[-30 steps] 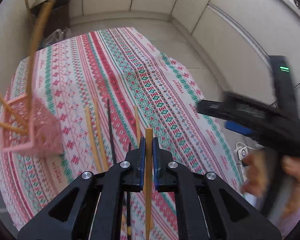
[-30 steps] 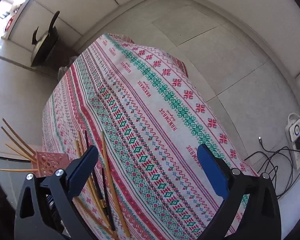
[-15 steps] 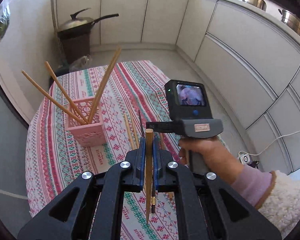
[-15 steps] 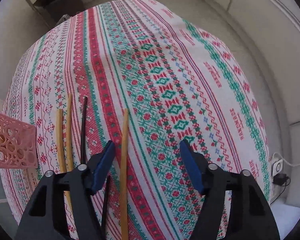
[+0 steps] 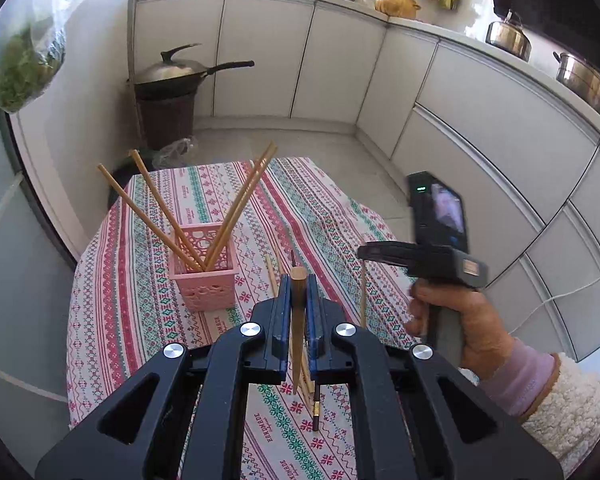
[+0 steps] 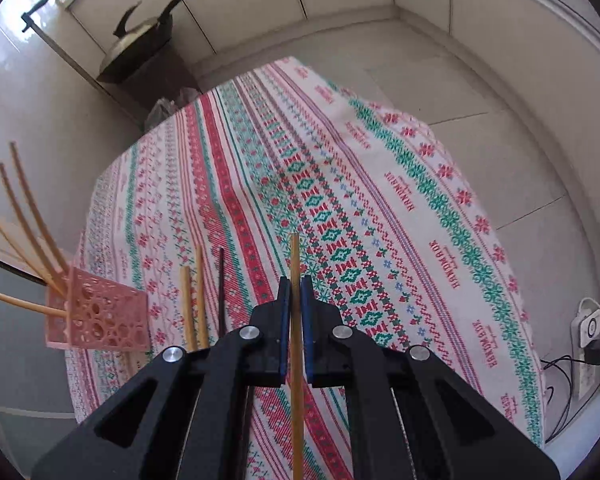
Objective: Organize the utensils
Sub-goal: 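Carry the held chopsticks in both tools up over the pink holder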
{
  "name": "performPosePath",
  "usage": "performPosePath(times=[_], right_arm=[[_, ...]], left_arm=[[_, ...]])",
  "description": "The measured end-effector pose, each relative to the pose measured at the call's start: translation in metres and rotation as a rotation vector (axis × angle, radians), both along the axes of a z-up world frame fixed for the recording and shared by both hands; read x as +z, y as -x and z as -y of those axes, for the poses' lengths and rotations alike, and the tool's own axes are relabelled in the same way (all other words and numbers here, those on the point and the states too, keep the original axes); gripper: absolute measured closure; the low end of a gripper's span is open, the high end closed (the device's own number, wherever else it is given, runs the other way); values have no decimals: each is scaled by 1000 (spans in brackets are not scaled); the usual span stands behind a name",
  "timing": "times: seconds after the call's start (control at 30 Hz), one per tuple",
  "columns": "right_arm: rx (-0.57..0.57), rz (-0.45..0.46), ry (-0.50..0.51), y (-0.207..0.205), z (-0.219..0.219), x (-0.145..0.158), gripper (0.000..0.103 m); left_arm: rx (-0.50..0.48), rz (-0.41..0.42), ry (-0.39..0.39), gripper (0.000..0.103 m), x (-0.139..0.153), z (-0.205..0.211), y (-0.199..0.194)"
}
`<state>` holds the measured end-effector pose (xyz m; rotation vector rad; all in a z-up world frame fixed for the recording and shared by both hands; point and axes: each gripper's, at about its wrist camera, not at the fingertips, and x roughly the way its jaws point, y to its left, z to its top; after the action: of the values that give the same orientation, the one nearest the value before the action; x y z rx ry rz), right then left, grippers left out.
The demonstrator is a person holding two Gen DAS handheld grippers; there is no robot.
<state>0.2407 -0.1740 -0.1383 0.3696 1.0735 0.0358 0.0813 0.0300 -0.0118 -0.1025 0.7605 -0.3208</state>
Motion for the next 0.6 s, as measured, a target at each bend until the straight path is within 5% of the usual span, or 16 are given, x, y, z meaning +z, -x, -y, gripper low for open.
performPosePath(times=[0.23,0.6], right_arm=[[31,142,-14,52,11,65,97],[85,283,-53,99,8,124,97]], left_arm=[[32,19,16,97,8,-12,5],[89,62,24,97,25,-27,12]])
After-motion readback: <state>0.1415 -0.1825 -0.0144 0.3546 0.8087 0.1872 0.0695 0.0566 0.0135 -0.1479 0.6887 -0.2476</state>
